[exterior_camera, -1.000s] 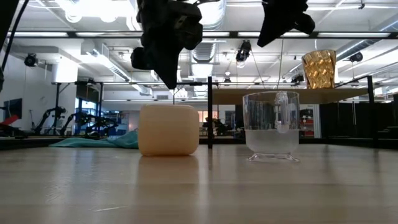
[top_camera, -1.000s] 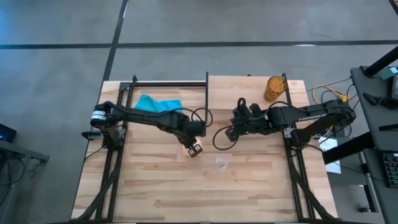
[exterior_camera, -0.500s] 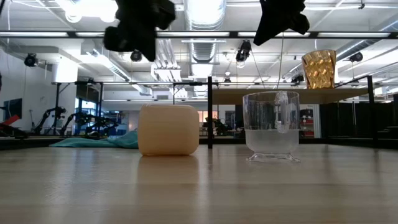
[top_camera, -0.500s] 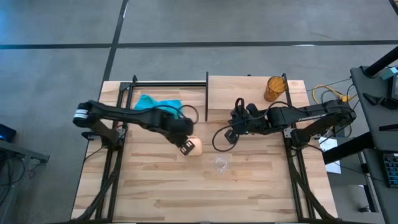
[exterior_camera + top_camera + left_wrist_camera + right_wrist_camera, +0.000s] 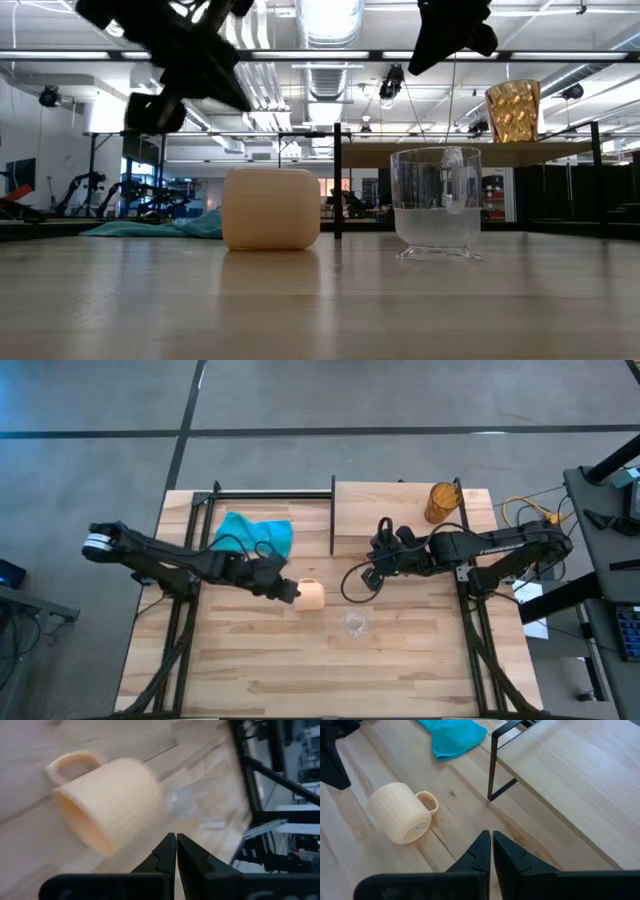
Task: Stack small to large cups/mugs on shelf
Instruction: Put the yellow mug on the shelf
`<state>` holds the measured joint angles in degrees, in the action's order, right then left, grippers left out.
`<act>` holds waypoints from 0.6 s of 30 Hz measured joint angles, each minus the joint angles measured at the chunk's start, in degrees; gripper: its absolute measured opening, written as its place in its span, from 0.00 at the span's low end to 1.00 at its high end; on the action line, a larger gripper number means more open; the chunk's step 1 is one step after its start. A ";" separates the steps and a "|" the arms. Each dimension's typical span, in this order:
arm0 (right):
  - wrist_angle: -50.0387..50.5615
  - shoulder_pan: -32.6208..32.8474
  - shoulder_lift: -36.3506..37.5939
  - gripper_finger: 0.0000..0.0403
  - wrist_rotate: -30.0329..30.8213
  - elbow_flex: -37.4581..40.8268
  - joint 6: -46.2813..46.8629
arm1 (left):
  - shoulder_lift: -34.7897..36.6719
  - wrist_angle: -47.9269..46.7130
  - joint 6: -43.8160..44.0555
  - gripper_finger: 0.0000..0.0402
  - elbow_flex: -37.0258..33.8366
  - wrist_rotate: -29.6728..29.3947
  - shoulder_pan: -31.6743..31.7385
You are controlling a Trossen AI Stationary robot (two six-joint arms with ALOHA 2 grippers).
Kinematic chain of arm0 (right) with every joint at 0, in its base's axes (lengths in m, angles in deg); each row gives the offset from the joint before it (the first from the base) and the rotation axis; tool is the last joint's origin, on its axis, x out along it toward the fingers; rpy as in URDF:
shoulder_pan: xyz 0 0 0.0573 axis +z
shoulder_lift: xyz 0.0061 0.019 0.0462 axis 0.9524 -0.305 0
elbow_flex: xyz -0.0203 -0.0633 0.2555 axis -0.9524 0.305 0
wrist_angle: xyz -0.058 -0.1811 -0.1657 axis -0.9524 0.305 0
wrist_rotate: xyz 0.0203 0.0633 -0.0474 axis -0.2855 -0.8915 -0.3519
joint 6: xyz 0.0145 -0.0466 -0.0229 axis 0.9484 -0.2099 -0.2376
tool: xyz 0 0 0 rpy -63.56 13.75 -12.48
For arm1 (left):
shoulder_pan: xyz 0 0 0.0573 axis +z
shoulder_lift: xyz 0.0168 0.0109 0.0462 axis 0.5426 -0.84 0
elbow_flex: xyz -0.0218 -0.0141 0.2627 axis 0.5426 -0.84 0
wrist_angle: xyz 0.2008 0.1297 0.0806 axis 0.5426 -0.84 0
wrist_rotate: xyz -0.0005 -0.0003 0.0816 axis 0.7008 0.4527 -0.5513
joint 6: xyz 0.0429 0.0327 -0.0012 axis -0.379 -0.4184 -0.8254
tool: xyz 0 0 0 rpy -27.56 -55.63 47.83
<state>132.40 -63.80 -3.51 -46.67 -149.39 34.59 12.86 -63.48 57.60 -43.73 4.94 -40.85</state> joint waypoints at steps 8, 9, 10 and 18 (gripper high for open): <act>0.03 -0.26 0.00 0.03 0.00 0.24 0.02 | 2.37 0.58 0.46 0.00 -4.02 0.04 -0.40; 0.05 -0.26 0.00 0.03 0.01 0.25 0.02 | 2.53 0.34 0.46 0.00 -4.25 0.04 -0.40; -0.03 -0.33 0.00 0.03 0.01 0.25 0.02 | 2.59 0.67 0.43 0.00 -4.49 0.05 -0.40; -0.14 -0.52 0.00 0.03 0.00 0.27 0.11 | 2.36 2.87 0.49 0.00 -9.17 1.05 -0.40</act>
<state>132.26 -64.32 -3.51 -46.67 -149.12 34.70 15.22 -60.61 58.09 -52.90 5.99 -41.25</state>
